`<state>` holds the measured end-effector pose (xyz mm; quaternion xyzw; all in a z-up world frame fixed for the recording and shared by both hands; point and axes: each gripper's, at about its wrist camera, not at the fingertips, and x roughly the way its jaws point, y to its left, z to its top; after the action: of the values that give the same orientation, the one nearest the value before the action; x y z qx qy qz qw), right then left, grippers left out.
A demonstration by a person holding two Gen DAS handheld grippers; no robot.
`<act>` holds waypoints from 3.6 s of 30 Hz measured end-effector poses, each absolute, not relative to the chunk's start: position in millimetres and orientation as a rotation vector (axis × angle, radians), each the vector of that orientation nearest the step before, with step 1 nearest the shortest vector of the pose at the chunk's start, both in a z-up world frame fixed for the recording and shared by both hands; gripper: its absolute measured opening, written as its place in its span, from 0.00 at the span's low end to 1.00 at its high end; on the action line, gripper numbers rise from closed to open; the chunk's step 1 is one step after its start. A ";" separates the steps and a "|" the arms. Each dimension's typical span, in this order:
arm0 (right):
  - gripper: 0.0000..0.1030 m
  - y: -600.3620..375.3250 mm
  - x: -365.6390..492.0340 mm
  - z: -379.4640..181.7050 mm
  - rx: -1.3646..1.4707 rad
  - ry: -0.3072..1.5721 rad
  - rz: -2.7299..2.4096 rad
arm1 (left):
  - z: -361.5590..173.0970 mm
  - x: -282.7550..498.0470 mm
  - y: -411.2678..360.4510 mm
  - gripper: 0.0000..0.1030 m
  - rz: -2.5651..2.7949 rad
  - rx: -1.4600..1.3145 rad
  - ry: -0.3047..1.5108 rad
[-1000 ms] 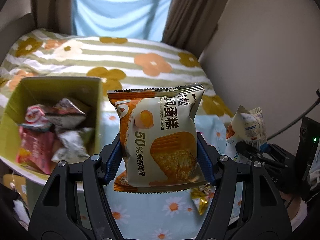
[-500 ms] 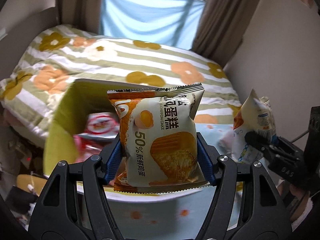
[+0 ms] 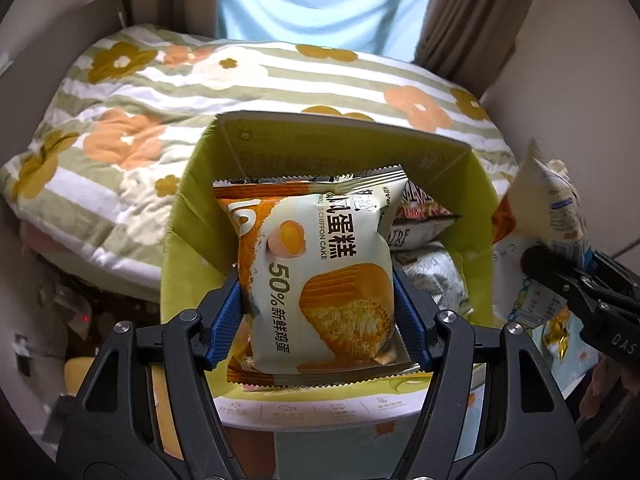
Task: Organize snacks
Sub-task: 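Carry both packets over the yellow box and open both tools to drop them, then move both tools back to the remaining snacks on the sheet, then grasp the gold chocolate bag with left tool while right tool grasps the waffle packet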
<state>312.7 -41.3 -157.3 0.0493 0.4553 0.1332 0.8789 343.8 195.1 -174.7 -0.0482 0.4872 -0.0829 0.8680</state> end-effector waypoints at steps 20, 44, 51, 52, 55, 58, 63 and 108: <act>0.51 -37.0 300.4 -174.3 0.121 1.023 0.272 | -180.0 317.6 226.6 0.99 -0.113 -0.171 1.058; 0.99 -52.7 273.3 -176.7 0.158 0.980 0.255 | -165.4 289.2 219.1 0.99 -0.129 -0.169 0.991; 0.99 -59.6 262.8 -170.0 0.152 0.987 0.238 | -164.2 287.7 208.0 0.99 -0.152 -0.154 0.994; 0.99 -61.4 261.0 -168.6 0.151 0.986 0.237 | -162.5 286.9 205.1 0.99 -0.155 -0.151 0.992; 0.99 -72.5 253.3 -163.2 0.163 0.968 0.227 | -155.3 281.7 192.0 0.99 -0.166 -0.137 0.980; 0.99 -89.7 244.2 -158.8 0.174 0.946 0.216 | -148.7 274.6 172.6 0.99 -0.179 -0.121 0.965; 0.99 -131.3 226.9 -148.2 0.171 0.899 0.209 | -138.1 262.5 125.1 0.99 -0.204 -0.106 0.936; 0.99 -429.1 196.3 -255.0 0.092 1.037 0.195 | -296.0 226.3 -265.3 0.97 -0.628 0.001 1.259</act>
<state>196.3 -429.1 -255.0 0.0441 0.4944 0.0932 0.8631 226.3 -265.3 -296.0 0.0005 0.5788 -0.2885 0.7627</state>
